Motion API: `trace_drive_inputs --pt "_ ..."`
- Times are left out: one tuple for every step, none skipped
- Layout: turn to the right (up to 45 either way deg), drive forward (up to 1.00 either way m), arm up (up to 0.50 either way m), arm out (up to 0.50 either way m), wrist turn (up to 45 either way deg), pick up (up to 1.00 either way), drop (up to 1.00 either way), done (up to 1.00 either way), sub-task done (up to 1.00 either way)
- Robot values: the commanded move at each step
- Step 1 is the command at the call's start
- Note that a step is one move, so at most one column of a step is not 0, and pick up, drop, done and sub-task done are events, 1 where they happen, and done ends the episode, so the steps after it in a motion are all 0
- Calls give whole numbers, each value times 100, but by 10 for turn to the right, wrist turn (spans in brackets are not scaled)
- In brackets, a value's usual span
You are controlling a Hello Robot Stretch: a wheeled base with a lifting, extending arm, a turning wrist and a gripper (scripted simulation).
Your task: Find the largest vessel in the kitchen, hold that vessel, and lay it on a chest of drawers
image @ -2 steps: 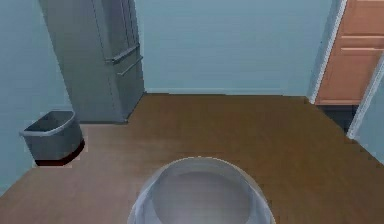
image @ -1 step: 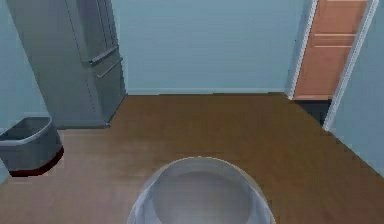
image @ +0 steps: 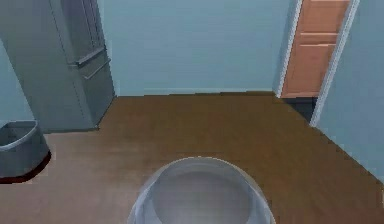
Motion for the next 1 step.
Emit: trace_drive_inputs --pt "0 50 0 0 0 0 0 0 0"
